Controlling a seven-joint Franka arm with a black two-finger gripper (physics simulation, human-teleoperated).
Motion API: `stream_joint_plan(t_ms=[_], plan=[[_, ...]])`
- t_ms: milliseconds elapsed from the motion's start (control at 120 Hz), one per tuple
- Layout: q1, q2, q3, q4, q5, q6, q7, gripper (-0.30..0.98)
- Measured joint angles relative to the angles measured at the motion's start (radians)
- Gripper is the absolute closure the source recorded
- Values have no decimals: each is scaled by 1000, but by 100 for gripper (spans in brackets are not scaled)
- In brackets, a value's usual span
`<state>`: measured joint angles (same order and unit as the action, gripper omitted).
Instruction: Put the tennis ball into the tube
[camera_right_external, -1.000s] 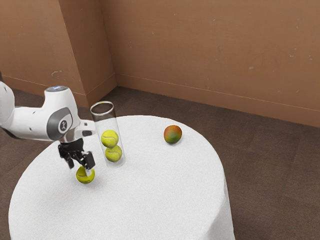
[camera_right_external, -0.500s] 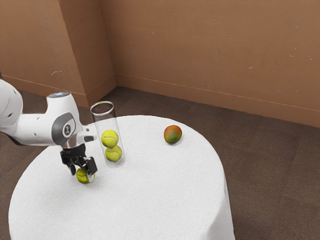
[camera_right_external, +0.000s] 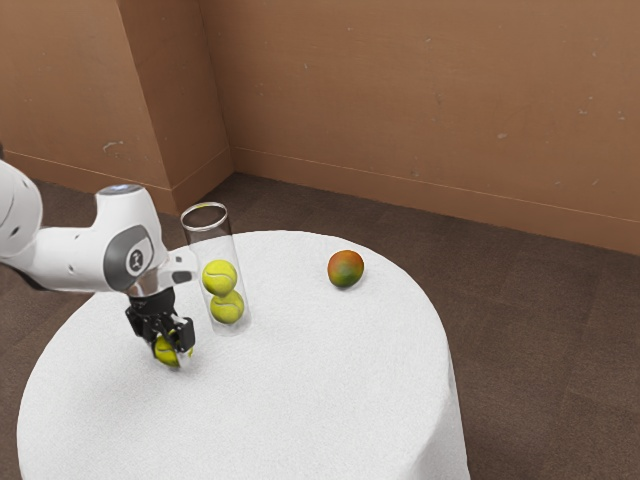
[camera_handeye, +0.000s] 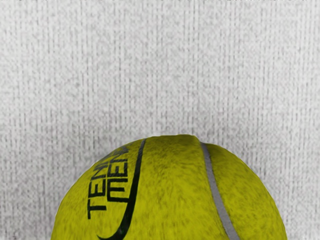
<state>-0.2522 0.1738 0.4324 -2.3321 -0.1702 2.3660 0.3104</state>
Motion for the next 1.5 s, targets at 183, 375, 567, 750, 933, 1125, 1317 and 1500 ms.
stream_joint_plan(t_ms=[183,375,567,750,933,1125,1317,1500], plan=[[-67,-98,6,-46,11,0,-26,40],[-124,-377,-7,-85,80,-74,-59,41],[-124,-613,-78,-48,180,-233,-106,40],[-97,-568,-104,161,229,-376,-137,39],[-94,-370,-93,349,242,-471,-155,40],[-98,-326,-84,377,244,-506,-168,40],[-70,-215,-69,490,245,-520,-176,43],[-41,-139,-80,574,246,-525,-181,44]])
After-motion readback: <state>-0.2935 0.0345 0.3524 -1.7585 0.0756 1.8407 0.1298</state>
